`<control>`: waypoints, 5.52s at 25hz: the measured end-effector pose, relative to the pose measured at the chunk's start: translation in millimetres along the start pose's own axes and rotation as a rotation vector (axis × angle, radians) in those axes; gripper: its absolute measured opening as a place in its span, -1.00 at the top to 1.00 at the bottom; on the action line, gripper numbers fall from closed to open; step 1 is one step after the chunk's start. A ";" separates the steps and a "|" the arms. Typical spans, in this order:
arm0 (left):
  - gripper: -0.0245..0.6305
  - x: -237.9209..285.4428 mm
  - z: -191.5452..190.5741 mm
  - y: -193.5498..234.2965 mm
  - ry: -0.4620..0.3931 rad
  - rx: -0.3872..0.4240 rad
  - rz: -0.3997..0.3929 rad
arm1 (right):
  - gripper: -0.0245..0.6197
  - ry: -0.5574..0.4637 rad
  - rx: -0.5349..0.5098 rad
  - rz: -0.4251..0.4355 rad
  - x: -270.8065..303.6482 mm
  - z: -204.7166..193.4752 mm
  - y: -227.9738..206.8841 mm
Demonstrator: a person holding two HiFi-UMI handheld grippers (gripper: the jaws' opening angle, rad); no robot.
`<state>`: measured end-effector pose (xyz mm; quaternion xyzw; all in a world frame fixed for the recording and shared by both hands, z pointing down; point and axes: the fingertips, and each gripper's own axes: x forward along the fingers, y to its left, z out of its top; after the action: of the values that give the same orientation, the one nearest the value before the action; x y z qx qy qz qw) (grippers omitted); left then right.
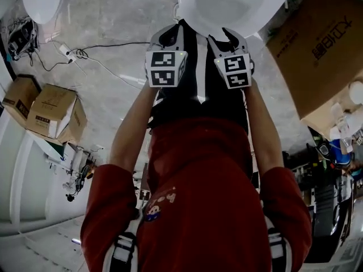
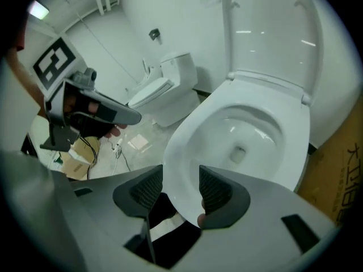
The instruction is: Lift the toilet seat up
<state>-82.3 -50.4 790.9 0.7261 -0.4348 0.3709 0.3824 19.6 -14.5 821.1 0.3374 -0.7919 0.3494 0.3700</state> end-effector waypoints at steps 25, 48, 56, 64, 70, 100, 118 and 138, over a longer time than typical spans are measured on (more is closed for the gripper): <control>0.89 -4.2 -56.0 39.7 0.145 -0.093 -0.036 | 0.19 0.524 -0.602 0.057 91.8 -73.2 19.2; 0.89 -106.8 93.9 -4.5 -0.205 0.078 0.000 | 0.19 0.484 -0.470 0.239 -50.6 29.6 49.3; 0.89 -144.4 142.6 -16.1 -0.344 0.133 0.025 | 0.23 0.416 -0.492 0.203 -92.7 74.8 42.7; 0.89 -184.0 183.8 -23.4 -0.492 0.156 0.053 | 0.36 0.353 -0.599 0.137 -136.5 119.6 36.3; 0.89 -208.0 212.9 -31.0 -0.581 0.182 0.064 | 0.46 0.305 -0.652 0.081 -162.7 146.1 31.9; 0.89 -293.6 327.9 -82.9 -0.939 0.519 0.063 | 0.63 0.132 -0.835 -0.254 -242.2 282.2 -41.8; 0.89 -360.0 353.3 -112.6 -1.135 0.426 0.038 | 0.66 0.042 -0.908 -0.528 -256.2 372.9 -117.5; 0.89 -372.9 334.9 -108.3 -1.138 0.342 0.059 | 0.71 0.132 -0.982 -0.747 -247.6 449.5 -201.2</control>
<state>-43.5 -179.0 296.1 0.8497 -0.5254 -0.0012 -0.0436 145.1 -413.5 462.1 0.3598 -0.6640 -0.1888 0.6276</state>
